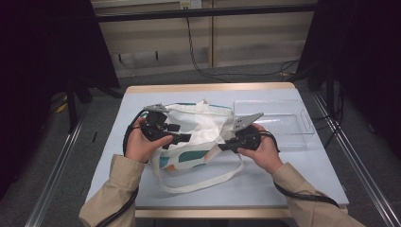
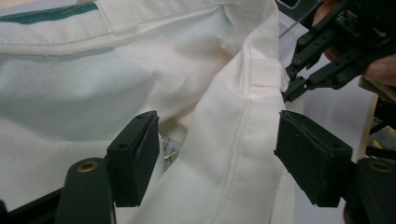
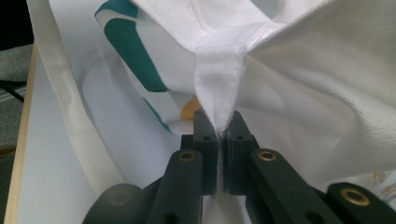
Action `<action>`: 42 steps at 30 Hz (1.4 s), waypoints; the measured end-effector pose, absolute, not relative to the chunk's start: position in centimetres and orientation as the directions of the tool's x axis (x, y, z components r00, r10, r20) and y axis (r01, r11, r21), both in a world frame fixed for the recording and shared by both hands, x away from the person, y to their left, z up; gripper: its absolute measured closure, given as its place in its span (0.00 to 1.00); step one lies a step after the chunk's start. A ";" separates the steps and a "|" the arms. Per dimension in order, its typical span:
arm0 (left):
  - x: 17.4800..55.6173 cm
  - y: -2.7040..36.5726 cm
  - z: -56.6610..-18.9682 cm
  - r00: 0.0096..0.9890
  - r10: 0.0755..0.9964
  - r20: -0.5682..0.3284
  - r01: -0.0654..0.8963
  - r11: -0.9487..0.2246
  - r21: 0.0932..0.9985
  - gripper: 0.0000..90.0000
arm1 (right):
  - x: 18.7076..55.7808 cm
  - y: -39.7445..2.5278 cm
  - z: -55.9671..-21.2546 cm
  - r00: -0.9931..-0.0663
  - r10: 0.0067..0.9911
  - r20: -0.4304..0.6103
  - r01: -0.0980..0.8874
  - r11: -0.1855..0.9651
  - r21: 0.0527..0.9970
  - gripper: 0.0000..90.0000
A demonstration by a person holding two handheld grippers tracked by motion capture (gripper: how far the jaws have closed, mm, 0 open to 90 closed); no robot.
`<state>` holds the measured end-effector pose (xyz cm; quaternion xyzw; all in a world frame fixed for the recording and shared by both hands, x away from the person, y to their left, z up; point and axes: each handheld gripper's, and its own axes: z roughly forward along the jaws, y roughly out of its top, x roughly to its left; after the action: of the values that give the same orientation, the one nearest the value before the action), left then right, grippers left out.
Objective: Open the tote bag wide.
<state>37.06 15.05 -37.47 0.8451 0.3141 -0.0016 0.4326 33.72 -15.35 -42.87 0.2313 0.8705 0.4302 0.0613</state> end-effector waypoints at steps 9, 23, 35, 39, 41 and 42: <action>37.5 13.5 -39.4 0.811 0.515 -0.277 0.533 -0.457 0.712 0.70 | 32.6 -16.0 -43.2 -0.886 0.454 0.098 0.344 0.501 0.794 0.95; 36.8 12.6 -40.8 0.813 0.499 -0.300 0.547 -0.475 0.689 0.85 | 32.1 -16.4 -41.5 -0.863 0.500 0.074 0.340 0.467 0.816 0.61; 37.1 12.6 -40.9 0.808 0.512 -0.293 0.551 -0.478 0.684 0.84 | 31.7 -16.9 -40.0 -0.869 0.488 0.078 0.329 0.454 0.828 0.59; 37.2 12.5 -40.9 0.804 0.515 -0.298 0.557 -0.477 0.680 0.86 | 31.5 -16.2 -38.9 -0.894 0.444 0.068 0.293 0.462 0.837 0.61; 37.1 12.4 -40.8 0.805 0.513 -0.296 0.557 -0.485 0.674 0.87 | 31.5 -15.6 -38.6 -0.902 0.428 0.059 0.275 0.462 0.843 0.58; 37.1 12.4 -40.9 0.805 0.512 -0.300 0.560 -0.485 0.672 0.88 | 31.6 -15.3 -38.5 -0.903 0.425 0.059 0.274 0.466 0.841 0.58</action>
<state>37.06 12.41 -40.88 0.8612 0.3111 -0.0296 0.4009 31.59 -15.25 -38.47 0.2050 0.8525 0.4743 0.0795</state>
